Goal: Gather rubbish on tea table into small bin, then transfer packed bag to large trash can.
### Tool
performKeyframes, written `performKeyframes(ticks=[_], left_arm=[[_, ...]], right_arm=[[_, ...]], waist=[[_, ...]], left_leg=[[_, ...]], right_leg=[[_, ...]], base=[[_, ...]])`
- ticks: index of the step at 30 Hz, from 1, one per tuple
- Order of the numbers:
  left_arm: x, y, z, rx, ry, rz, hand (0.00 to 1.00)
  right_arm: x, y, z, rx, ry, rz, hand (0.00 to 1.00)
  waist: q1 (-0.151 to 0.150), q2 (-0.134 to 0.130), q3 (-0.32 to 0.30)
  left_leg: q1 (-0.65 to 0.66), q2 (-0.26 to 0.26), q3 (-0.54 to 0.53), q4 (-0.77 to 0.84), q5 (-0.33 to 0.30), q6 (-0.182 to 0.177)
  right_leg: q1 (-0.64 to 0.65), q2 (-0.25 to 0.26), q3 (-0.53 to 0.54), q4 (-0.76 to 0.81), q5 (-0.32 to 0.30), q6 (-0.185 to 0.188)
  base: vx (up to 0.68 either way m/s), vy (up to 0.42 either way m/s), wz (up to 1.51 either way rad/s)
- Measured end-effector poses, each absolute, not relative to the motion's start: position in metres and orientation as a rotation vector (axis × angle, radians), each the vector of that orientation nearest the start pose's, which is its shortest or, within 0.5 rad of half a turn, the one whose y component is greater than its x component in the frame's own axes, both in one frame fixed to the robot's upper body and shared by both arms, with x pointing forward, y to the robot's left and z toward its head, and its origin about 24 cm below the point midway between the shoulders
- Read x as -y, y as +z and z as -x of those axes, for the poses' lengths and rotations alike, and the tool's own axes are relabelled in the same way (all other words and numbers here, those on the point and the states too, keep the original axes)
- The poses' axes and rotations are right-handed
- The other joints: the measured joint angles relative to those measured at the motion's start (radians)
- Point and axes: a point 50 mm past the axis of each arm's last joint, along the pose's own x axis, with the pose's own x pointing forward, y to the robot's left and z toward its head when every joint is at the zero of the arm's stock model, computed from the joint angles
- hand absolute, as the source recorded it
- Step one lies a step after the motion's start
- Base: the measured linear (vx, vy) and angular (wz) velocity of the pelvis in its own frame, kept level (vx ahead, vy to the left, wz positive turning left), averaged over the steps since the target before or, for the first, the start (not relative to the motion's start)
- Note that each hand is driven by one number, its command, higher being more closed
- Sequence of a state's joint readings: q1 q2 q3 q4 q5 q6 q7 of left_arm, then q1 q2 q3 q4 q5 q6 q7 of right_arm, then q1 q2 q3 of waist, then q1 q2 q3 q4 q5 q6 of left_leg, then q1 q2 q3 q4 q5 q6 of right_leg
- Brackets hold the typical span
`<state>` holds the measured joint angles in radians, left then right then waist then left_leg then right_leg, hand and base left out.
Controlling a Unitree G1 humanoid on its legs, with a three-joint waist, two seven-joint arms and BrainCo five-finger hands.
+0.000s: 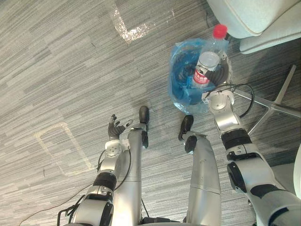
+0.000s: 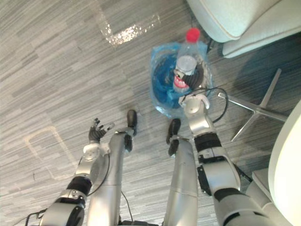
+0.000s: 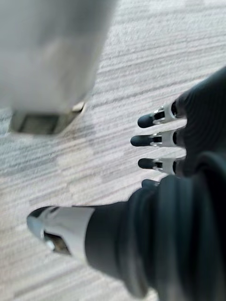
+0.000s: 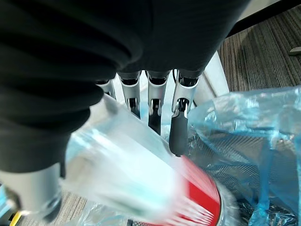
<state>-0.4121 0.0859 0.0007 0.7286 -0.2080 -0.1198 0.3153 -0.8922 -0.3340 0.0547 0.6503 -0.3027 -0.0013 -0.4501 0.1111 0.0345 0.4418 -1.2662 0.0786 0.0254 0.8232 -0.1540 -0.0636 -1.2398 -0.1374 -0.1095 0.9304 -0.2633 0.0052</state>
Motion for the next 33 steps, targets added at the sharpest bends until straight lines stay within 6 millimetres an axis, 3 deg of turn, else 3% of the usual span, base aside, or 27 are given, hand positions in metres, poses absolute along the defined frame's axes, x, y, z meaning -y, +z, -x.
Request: performKeyframes(ticks=[6,13,23,33], left_arm=[[-0.168,0.001,-0.316,-0.217,0.304,0.063,0.00],[-0.170,0.003,-0.317,-0.211,0.310,0.064,0.00],[-0.174,0.003,-0.317,-0.211,0.318,0.055,0.00],[-0.176,0.005,-0.318,-0.190,0.325,0.073,0.00]], right_arm=[[0.184,0.204,-0.390,0.404,-0.426,0.598,0.00],[0.166,0.198,-0.382,0.460,-0.356,0.683,0.00],[0.157,0.167,-0.375,0.420,-0.252,0.857,0.00],[0.149,0.133,-0.384,0.279,-0.181,0.963,0.00]], waist=[[0.000,0.000,-0.003],[-0.001,-0.002,-0.011],[-0.005,-0.002,-0.011],[-0.002,-0.016,-0.035]], left_leg=[[-0.013,0.004,-0.004,0.016,-0.001,0.002],[-0.031,0.017,-0.001,0.032,-0.002,0.003],[-0.031,0.031,0.000,0.028,-0.001,0.000],[-0.071,0.028,-0.009,0.015,0.002,-0.004]], right_leg=[[-0.006,0.002,-0.004,0.007,-0.001,-0.002],[-0.021,0.013,-0.003,0.010,0.005,-0.011],[-0.022,0.019,-0.012,0.003,0.010,-0.020],[-0.057,0.019,-0.023,-0.010,0.011,-0.020]], base=[[0.00,0.000,0.00],[-0.03,0.018,-0.06],[-0.03,0.004,-0.02],[0.00,0.005,0.01]])
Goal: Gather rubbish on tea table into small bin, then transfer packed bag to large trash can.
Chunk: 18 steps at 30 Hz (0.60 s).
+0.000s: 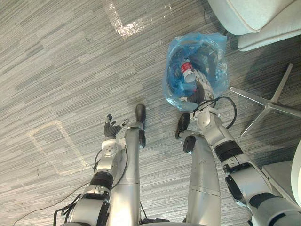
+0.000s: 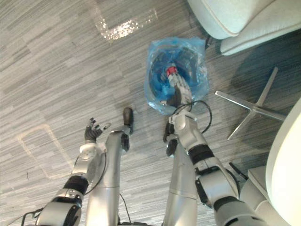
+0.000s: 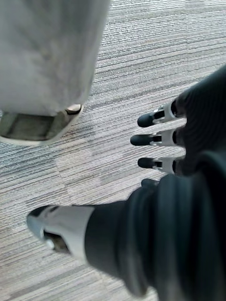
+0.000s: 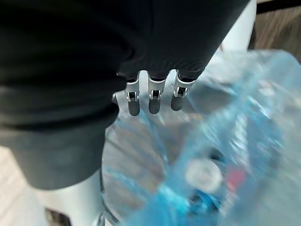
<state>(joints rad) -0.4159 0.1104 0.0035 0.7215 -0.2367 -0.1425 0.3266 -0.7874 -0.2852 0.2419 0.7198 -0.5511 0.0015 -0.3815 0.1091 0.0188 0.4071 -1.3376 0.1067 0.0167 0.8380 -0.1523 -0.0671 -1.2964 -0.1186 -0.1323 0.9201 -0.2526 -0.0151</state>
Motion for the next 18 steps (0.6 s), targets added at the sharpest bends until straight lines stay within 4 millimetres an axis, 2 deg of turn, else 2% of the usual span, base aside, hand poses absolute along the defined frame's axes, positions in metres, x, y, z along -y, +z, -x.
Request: performKeyframes(ticks=[9,18], left_arm=[[-0.175,0.011,-0.321,-0.159,0.331,0.123,0.00],[-0.174,0.011,-0.321,-0.158,0.332,0.129,0.00]], right_arm=[[0.139,0.136,-0.393,0.267,-0.135,1.051,0.00],[0.135,0.128,-0.393,0.253,-0.093,1.127,0.00]], waist=[[0.001,-0.001,-0.001],[0.001,-0.001,-0.001]], left_leg=[[-0.038,-0.015,-0.026,-0.030,0.025,-0.014],[-0.040,-0.018,-0.035,-0.036,0.031,-0.018]], right_leg=[[-0.035,-0.008,-0.021,0.000,-0.001,0.000],[-0.035,-0.009,-0.029,-0.001,-0.004,-0.003]], base=[[0.00,0.014,0.10],[0.00,0.005,0.03]])
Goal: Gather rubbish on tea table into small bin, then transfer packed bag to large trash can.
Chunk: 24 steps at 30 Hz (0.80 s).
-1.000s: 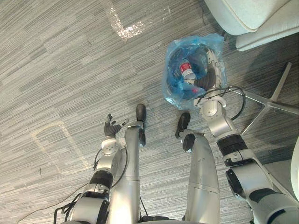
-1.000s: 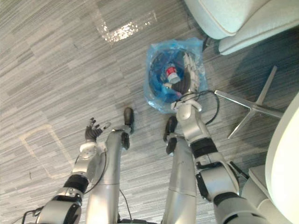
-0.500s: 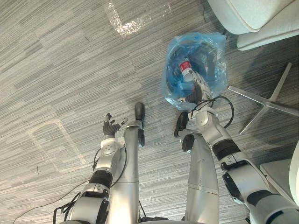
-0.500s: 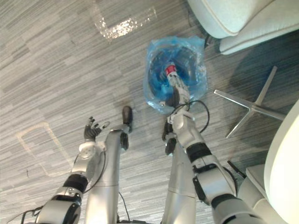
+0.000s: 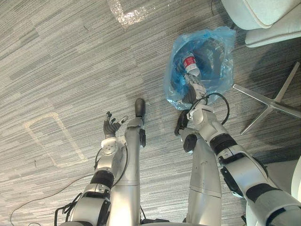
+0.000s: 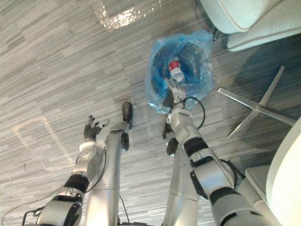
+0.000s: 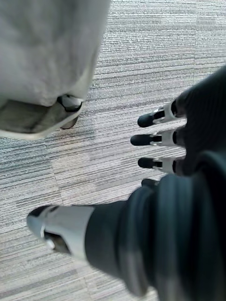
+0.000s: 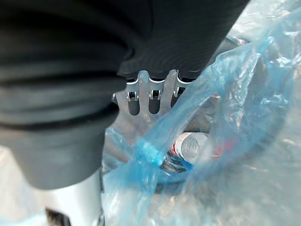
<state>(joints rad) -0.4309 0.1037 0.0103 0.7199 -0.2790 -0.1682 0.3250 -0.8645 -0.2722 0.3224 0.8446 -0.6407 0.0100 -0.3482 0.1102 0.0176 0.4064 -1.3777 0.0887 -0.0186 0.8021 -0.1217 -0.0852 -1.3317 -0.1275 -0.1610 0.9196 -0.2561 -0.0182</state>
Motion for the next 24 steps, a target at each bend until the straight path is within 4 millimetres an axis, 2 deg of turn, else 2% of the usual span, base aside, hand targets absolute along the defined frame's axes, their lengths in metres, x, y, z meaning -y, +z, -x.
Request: performKeyframes(ticks=[6,15,24], left_arm=[[-0.175,0.011,-0.321,-0.159,0.334,0.129,0.00],[-0.178,0.007,-0.320,-0.192,0.340,0.114,0.00],[-0.182,0.005,-0.319,-0.201,0.346,0.100,0.00]], right_arm=[[0.132,0.122,-0.390,0.246,-0.086,1.118,0.00],[0.117,0.126,-0.376,0.353,-0.063,1.055,0.00],[0.116,0.114,-0.369,0.336,-0.038,1.049,0.00]], waist=[[0.000,0.000,0.000],[-0.001,-0.006,-0.003],[-0.001,-0.009,-0.005]], left_leg=[[0.000,0.002,0.000,0.004,0.001,0.000],[0.022,0.018,0.009,0.012,0.000,0.000],[0.031,0.032,0.013,0.012,0.001,-0.001]], right_leg=[[0.001,0.002,-0.001,0.000,0.001,-0.001],[0.021,0.011,0.002,-0.005,0.010,-0.012],[0.027,0.026,0.005,-0.016,0.020,-0.015]], base=[[0.00,0.004,-0.01],[0.00,0.018,-0.07],[-0.01,0.008,-0.05]])
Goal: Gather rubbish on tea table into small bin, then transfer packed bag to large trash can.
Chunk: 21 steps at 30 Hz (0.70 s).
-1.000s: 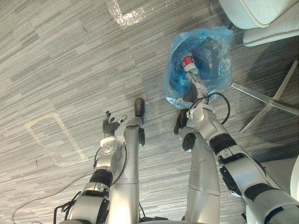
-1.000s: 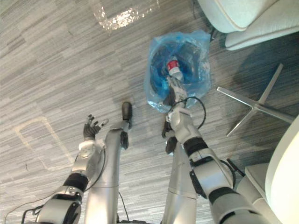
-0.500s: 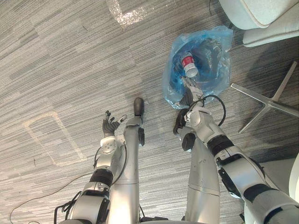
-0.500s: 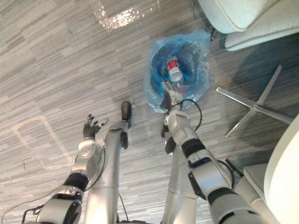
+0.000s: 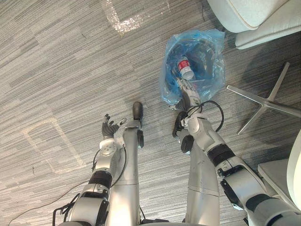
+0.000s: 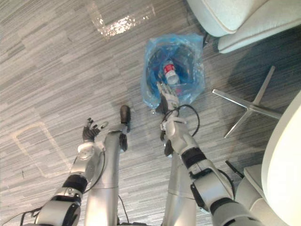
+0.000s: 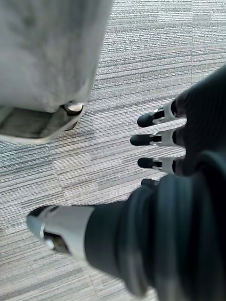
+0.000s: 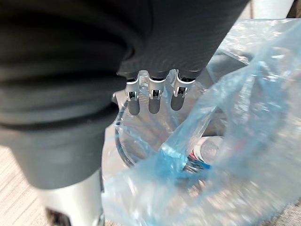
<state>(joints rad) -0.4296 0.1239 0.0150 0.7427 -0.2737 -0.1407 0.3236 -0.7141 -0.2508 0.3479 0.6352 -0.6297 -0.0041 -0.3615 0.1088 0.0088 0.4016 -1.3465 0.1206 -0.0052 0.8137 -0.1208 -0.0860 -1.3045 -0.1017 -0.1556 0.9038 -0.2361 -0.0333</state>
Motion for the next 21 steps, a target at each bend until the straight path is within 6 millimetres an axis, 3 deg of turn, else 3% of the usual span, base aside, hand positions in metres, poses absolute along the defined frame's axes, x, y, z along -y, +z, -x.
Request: performKeyframes(ticks=[10,18,19,21], left_arm=[[-0.185,0.007,-0.319,-0.186,0.361,0.116,0.00],[-0.185,0.012,-0.322,-0.161,0.368,0.155,0.00],[-0.185,0.012,-0.322,-0.162,0.370,0.163,0.00],[-0.184,0.013,-0.322,-0.157,0.373,0.186,0.00]], right_arm=[[0.111,0.105,-0.375,0.285,-0.033,1.083,0.00],[0.110,0.120,-0.386,0.286,-0.092,1.087,0.00],[0.110,0.125,-0.387,0.296,-0.108,1.083,1.00],[0.110,0.133,-0.390,0.312,-0.127,1.078,1.00]], waist=[[-0.001,0.000,0.000],[0.000,0.000,0.000],[0.000,0.000,0.000],[0.000,0.000,0.000]], left_leg=[[-0.013,0.005,0.000,-0.010,0.001,-0.001],[-0.044,-0.001,-0.007,-0.009,0.003,-0.005],[-0.046,-0.003,-0.007,-0.009,0.003,-0.005],[-0.053,-0.008,-0.006,-0.011,0.005,-0.006]], right_leg=[[-0.012,0.006,-0.001,-0.016,0.001,0.004],[-0.045,0.003,-0.003,-0.001,0.000,0.005],[-0.048,0.001,-0.002,0.001,-0.002,0.006],[-0.060,-0.005,-0.001,0.008,-0.004,0.010]], base=[[0.00,0.002,-0.01],[0.01,-0.002,0.04],[0.01,0.001,0.06],[0.00,0.002,0.07]])
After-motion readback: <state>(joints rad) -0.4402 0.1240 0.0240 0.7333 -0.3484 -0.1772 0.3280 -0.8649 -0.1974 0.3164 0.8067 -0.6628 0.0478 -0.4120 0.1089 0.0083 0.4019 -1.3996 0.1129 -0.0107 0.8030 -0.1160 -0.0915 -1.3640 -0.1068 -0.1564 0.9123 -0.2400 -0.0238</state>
